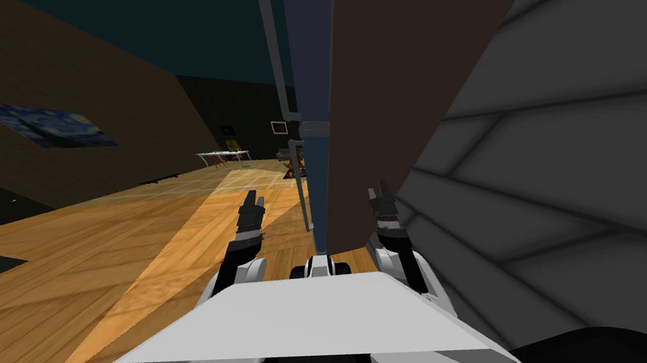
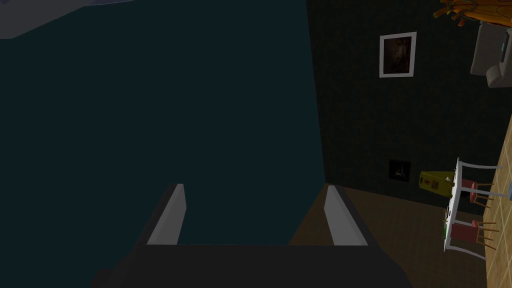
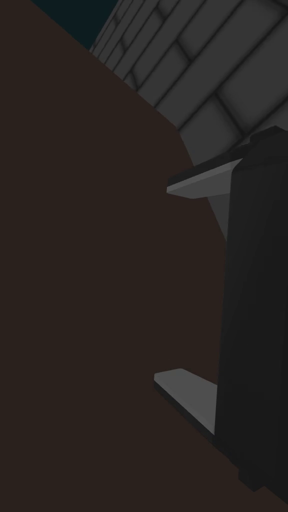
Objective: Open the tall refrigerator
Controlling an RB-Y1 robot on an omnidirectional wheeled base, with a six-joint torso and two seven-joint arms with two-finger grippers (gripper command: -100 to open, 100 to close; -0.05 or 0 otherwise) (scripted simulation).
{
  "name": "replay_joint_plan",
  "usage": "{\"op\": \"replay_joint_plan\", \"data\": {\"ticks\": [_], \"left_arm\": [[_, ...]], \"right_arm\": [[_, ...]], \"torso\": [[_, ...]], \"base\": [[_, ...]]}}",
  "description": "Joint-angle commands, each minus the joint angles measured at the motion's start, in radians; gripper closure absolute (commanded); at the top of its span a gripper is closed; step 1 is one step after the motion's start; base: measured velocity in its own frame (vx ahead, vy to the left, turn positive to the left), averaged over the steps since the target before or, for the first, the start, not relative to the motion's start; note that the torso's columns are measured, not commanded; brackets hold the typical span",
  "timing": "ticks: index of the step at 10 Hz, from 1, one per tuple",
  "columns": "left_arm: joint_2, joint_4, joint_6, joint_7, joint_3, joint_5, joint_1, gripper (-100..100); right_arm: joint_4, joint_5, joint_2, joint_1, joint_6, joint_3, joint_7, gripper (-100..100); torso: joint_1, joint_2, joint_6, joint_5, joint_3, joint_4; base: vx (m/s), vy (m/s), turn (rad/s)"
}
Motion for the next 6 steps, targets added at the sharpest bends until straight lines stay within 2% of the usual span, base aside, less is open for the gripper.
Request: {"op": "replay_joint_plan", "data": {"ticks": [1,3,4,6], "left_arm": [[0.0,0.0,0.0,0.0,0.0,0.0,0.0,0],[0.0,0.0,0.0,0.0,0.0,0.0,0.0,0],[0.0,0.0,0.0,0.0,0.0,0.0,0.0,0],[0.0,0.0,0.0,0.0,0.0,0.0,0.0,0]], "right_arm": [[-0.025,0.073,-0.053,0.007,-0.006,-0.047,-0.014,-100],[-0.044,0.135,-0.091,0.014,-0.013,-0.095,-0.028,-100],[-0.044,0.148,-0.091,0.014,-0.013,-0.095,-0.028,-100],[-0.062,0.215,-0.129,0.022,-0.021,-0.15,-0.045,-100]], "torso": [[0.0,0.001,0.0,0.0,-0.001,0.001],[-0.001,0.001,0.0,0.0,-0.001,0.001],[-0.001,0.0,0.0,0.0,-0.001,0.001],[-0.003,0.002,0.0,-0.001,-0.001,0.001]], "base": [[0.012,0.076,-0.026],[0.02,0.085,-0.039],[0.019,0.06,-0.013],[0.01,0.069,-0.038]]}}
